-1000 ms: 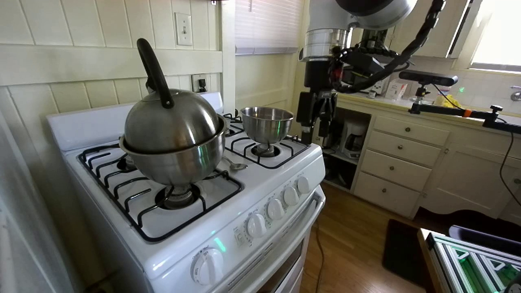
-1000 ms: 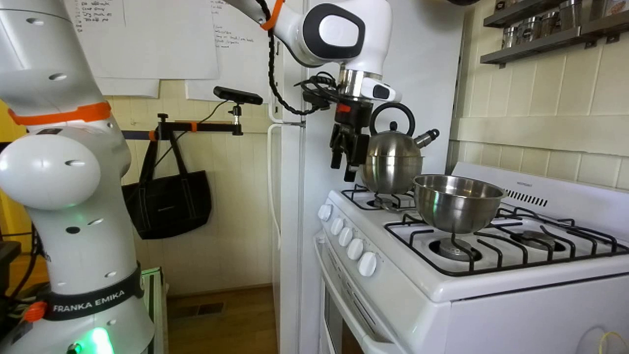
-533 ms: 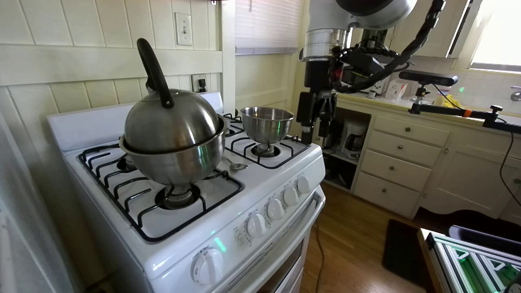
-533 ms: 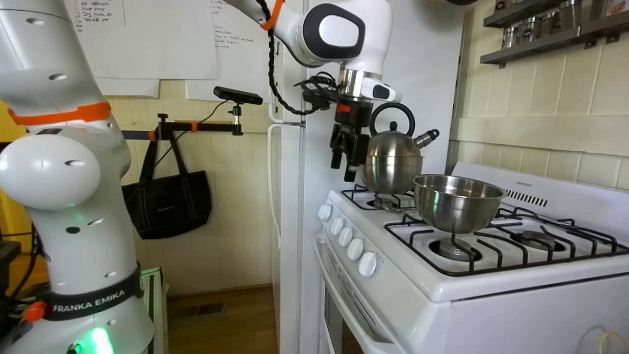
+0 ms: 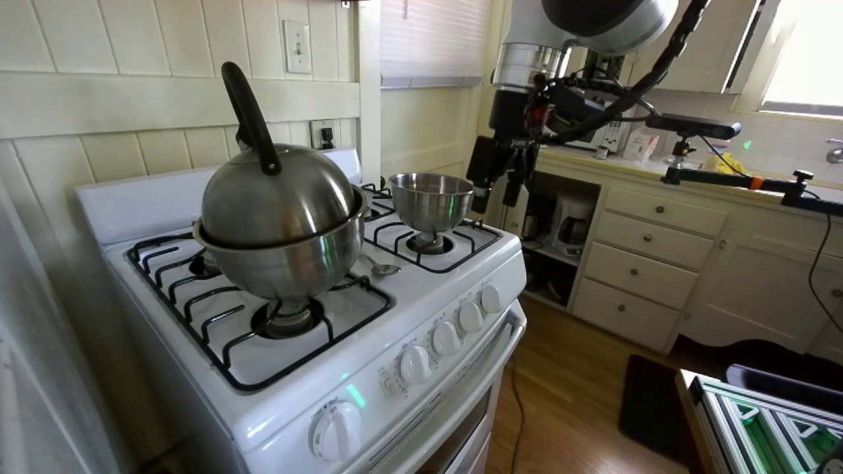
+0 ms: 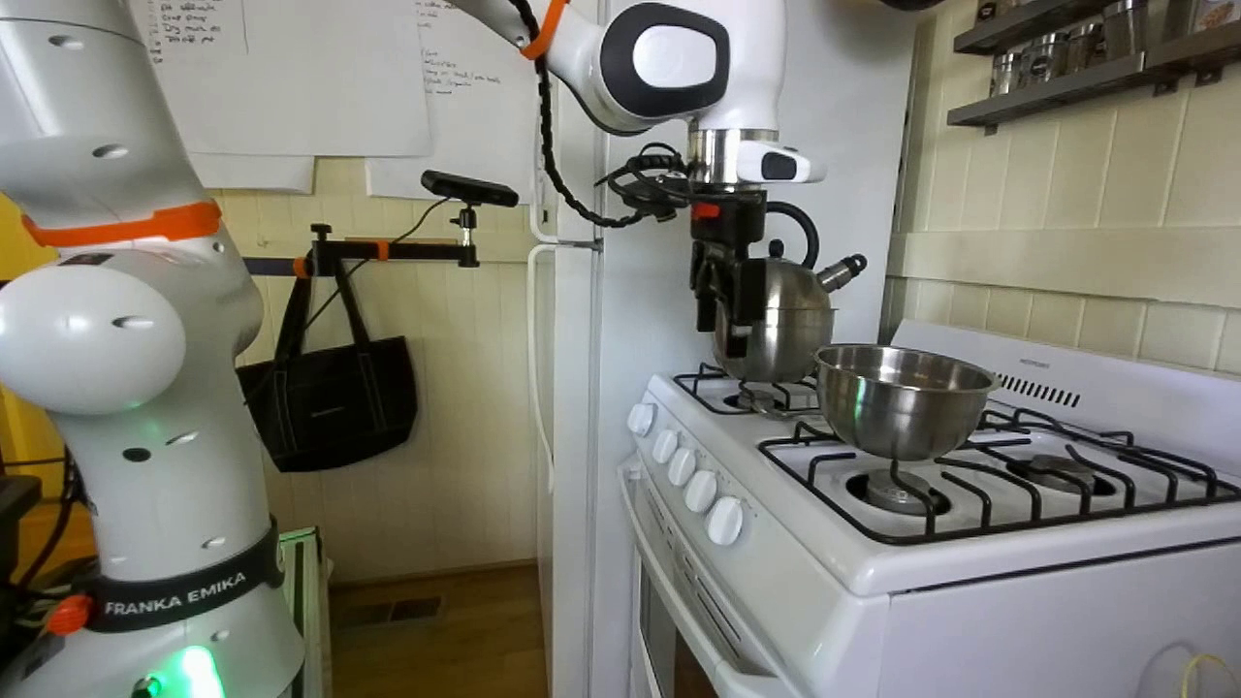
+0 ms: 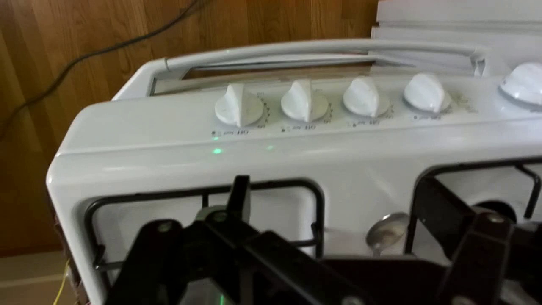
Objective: Move the silver bowl forward, then place the spoon inside it
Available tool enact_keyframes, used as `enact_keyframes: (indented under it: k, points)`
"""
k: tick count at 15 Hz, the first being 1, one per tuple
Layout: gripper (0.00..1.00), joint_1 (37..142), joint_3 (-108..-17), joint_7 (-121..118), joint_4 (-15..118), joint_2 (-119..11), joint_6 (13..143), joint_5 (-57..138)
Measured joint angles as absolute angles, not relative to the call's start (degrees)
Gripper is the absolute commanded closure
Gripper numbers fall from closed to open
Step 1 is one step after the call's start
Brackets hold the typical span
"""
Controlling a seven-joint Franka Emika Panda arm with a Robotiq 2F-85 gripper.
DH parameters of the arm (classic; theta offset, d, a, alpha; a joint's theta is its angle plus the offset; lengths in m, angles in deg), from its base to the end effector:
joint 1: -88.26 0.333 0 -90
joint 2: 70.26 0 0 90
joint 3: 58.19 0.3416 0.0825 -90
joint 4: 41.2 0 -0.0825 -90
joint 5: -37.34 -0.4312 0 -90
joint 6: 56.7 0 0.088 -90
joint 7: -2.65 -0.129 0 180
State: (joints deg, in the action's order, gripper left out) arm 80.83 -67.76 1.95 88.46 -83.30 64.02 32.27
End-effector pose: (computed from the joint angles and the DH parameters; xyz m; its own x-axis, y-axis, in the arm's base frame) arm 0.5015 -0.1492 0.4413 0.9367 -0.3444 0.0635 -0.3358 -0.9347 -0.1170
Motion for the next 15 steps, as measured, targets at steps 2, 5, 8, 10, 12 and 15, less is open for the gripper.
enact_keyframes:
  k: [2,5,8,10,12,15]
  points:
    - [0.0,79.72,-67.77,0.52,88.58,-83.64,68.58,32.56]
    - [0.0,78.26,-67.73,-0.78,88.59,-84.6,72.83,36.7]
    - [0.0,77.36,-68.25,4.07,88.55,-85.26,73.69,42.09]
    - [0.0,77.39,-68.96,10.45,88.54,-85.66,74.26,42.54]
    - [0.0,77.69,-69.72,16.92,88.56,-86.36,75.6,42.34]
    - [0.0,77.75,-69.94,17.43,88.42,-86.5,75.73,42.3]
